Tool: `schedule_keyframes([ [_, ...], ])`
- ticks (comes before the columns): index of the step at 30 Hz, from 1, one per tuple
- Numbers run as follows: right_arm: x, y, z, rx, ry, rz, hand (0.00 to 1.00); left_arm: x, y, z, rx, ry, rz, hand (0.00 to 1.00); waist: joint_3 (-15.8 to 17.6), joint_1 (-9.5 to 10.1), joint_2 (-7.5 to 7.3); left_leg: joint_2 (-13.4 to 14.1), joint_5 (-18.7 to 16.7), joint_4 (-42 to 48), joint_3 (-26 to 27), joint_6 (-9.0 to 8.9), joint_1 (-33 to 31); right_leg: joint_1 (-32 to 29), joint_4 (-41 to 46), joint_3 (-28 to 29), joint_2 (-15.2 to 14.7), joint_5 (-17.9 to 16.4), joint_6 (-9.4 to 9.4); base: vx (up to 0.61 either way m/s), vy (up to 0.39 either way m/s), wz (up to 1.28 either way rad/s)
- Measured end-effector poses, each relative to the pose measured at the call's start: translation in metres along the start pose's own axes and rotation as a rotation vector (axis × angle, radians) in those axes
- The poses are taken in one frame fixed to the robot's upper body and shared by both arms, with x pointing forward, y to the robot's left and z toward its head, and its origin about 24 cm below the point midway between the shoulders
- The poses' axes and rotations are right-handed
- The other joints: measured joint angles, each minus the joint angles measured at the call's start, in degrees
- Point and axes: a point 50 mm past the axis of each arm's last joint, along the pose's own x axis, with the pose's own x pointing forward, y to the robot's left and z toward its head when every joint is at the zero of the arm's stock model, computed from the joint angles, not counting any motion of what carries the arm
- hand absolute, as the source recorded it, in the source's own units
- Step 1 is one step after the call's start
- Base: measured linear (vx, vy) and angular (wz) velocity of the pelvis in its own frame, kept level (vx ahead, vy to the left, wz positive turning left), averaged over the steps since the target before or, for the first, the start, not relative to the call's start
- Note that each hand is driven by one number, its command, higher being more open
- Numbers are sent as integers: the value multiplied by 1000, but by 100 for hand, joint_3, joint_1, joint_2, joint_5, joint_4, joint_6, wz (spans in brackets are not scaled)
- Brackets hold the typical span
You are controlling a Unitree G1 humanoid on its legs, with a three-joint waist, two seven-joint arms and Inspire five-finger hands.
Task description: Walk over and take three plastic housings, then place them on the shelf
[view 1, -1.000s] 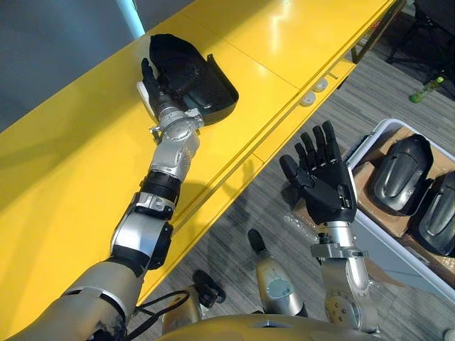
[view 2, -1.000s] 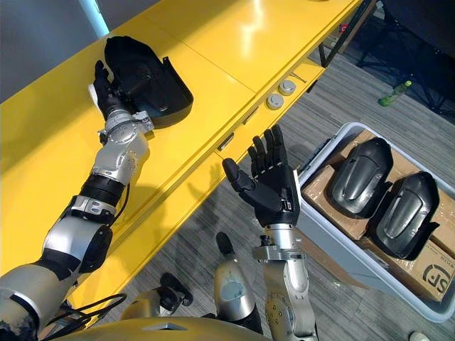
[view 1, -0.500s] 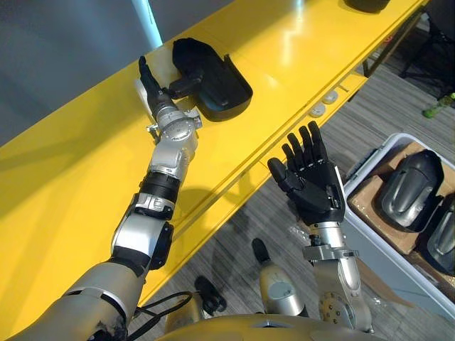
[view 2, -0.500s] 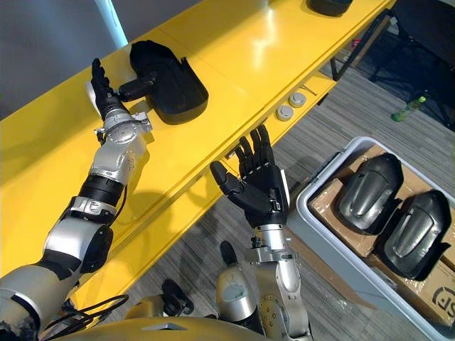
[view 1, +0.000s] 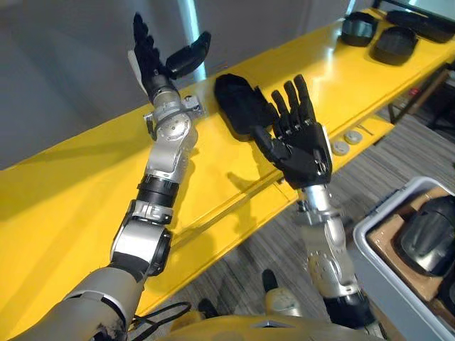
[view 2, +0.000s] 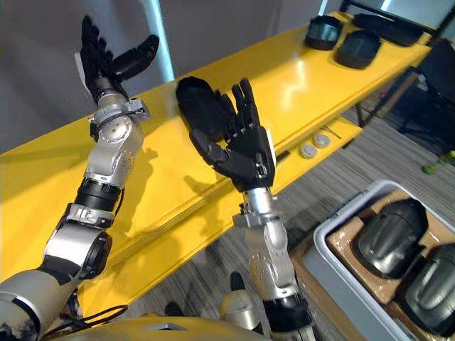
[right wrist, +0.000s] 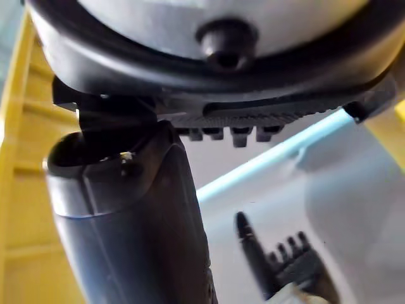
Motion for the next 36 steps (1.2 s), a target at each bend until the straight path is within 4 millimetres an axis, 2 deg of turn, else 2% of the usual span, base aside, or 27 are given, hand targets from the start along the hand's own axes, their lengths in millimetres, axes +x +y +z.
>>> schedule_keyframes([
  [3,6,-4,-1,-35,35,26,100,-24,-2,20,-34,-83,-225,100,-143,269,20,-28,66,-41,-238,-12,-7,118,5,-262,-11,-41,-37,-30,-37,40],
  [6,17,-9,-1,-54,51,33,100,-54,18,28,-78,-109,-305,100,-216,334,23,-66,101,-45,-474,-16,-7,262,6,-511,-33,-94,-32,-25,-26,43],
  [7,18,-17,-1,-63,67,1,100,-74,31,24,-101,-80,-338,100,-261,439,18,-96,124,-54,-591,-7,-8,321,6,-623,-48,-126,-29,-28,-17,40],
  [8,18,-21,-3,-67,77,-19,100,-81,35,21,-103,-61,-349,100,-279,481,9,-106,132,-58,-628,-5,-8,336,7,-672,-56,-143,-30,-39,-15,39],
  [10,14,-34,-12,-70,145,-87,100,-104,53,6,-77,25,-362,100,-307,694,-36,-136,127,-65,-758,-48,-19,379,38,-834,-73,-236,-86,-62,-17,32],
  [13,10,-36,-24,-97,229,-108,100,-119,64,-6,-54,93,-368,100,-313,780,-53,-160,151,-43,-876,-34,-99,319,183,-933,-100,-344,-76,-60,-11,24],
  [16,5,-37,-37,-120,315,-127,100,-123,62,-7,-76,96,-405,100,-328,854,-85,-178,167,-22,-911,-21,-161,271,220,-963,-120,-340,-96,-28,5,8],
  [21,-3,-48,-48,-164,412,-196,100,-125,61,-6,-94,75,-437,100,-341,860,-121,-167,151,77,-935,9,-210,266,216,-987,-118,-338,-98,-2,1,1],
  [26,-7,-58,-45,-177,409,-240,100,-132,65,-10,-119,104,-439,100,-336,861,-145,-94,91,218,-936,-10,-366,179,215,-970,-81,-336,-103,0,0,0],
  [30,-11,-69,-39,-252,428,-240,100,-142,65,-16,-153,151,-470,100,-320,855,-168,-84,71,257,-938,-13,-386,166,216,-962,-74,-317,-75,0,0,0],
  [36,-13,-82,-31,-282,428,-277,100,-144,68,-25,-183,191,-468,100,-224,856,-219,-81,55,260,-896,-19,-388,128,280,-902,-76,-357,-128,-7,-2,-3],
])
